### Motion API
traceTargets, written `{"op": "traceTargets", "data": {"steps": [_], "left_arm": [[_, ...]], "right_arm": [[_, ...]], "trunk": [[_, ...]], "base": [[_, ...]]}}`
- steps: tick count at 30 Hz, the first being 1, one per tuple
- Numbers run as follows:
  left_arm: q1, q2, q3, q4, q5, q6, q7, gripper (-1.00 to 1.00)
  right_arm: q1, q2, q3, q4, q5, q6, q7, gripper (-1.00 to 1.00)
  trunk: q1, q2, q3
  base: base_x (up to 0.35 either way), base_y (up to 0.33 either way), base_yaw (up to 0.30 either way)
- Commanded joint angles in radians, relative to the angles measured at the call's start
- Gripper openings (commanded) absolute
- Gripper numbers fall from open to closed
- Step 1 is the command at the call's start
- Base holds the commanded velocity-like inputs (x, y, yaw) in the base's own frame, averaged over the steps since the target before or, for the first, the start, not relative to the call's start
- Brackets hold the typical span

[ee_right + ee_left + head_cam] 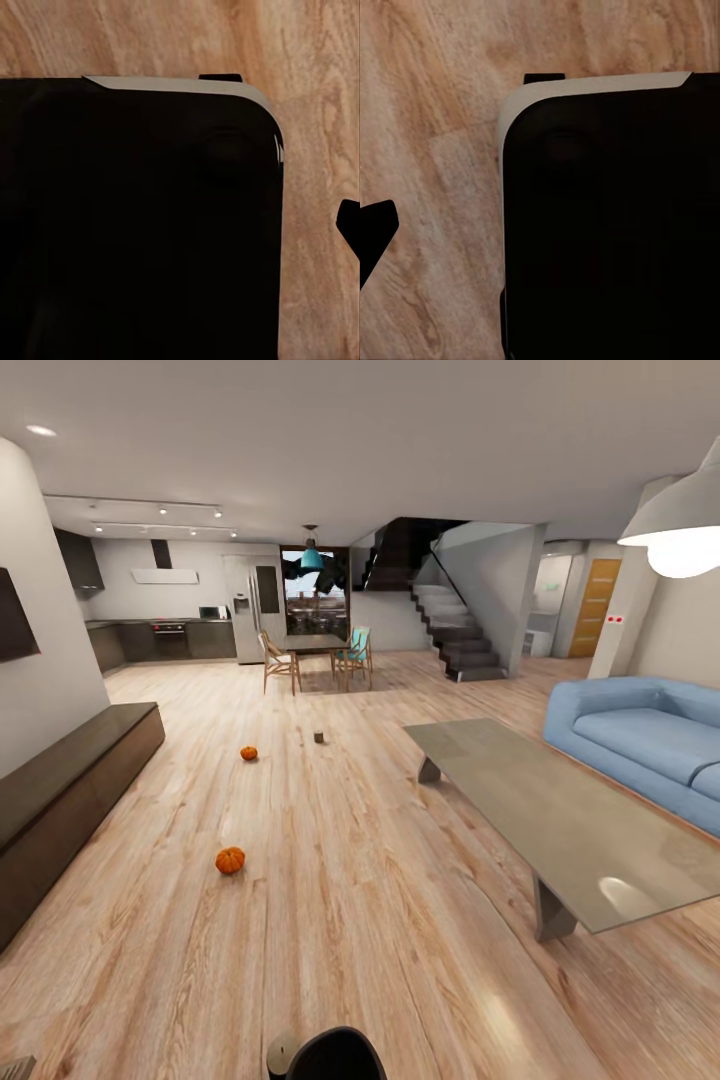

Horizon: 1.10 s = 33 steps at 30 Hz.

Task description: Place each of the two pumpkins and all three candles from the living room inside a cabinet in the living room (use any cabinet), then make sure every cabinet is closed, and position the cauldron so it is next to a table in the living room.

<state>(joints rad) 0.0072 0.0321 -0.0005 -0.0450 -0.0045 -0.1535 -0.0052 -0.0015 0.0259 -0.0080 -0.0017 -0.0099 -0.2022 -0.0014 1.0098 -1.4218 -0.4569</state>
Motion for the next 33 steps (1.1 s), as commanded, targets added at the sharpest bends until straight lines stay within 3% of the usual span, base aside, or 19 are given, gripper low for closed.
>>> {"op": "traceTargets", "data": {"steps": [1,11,18,25,28,30,33], "left_arm": [[0.000,0.000,0.000,-0.002,-0.001,-0.001,-0.001,1.00],[-0.001,0.002,0.000,-0.042,0.004,-0.001,-0.008,1.00],[0.000,0.018,0.003,-0.139,0.008,0.002,-0.163,1.00],[0.000,0.061,0.006,-0.235,0.013,0.016,-0.226,1.00],[0.000,0.082,0.008,-0.309,0.017,0.066,-0.276,1.00],[0.001,0.098,0.009,-0.363,0.027,0.132,-0.313,1.00],[0.002,0.132,0.008,-0.462,0.074,0.235,-0.352,1.00]], "right_arm": [[0.000,0.000,0.000,0.000,-0.001,-0.003,0.000,1.00],[-0.001,-0.002,0.006,-0.002,0.008,-0.001,0.004,1.00],[-0.001,-0.002,0.006,-0.008,0.004,-0.048,-0.003,1.00],[-0.002,-0.007,-0.002,-0.015,-0.001,-0.103,0.004,1.00],[-0.002,-0.012,-0.002,-0.085,-0.001,-0.102,0.008,1.00],[-0.002,-0.008,-0.002,-0.190,-0.002,-0.088,0.014,1.00],[0.000,-0.001,-0.002,-0.359,-0.003,-0.005,0.019,1.00]], "trunk": [[-0.004,0.007,0.003],[-0.042,0.077,0.034],[-0.069,0.126,0.056],[-0.096,0.175,0.078],[-0.107,0.196,0.087],[-0.115,0.210,0.093],[-0.127,0.231,0.103]], "base": [[0.000,0.000,0.000],[0.000,0.000,0.000],[0.000,0.000,0.000],[0.000,0.000,0.000],[0.000,0.000,0.000],[0.000,0.000,0.000],[0.000,0.000,0.000]]}}
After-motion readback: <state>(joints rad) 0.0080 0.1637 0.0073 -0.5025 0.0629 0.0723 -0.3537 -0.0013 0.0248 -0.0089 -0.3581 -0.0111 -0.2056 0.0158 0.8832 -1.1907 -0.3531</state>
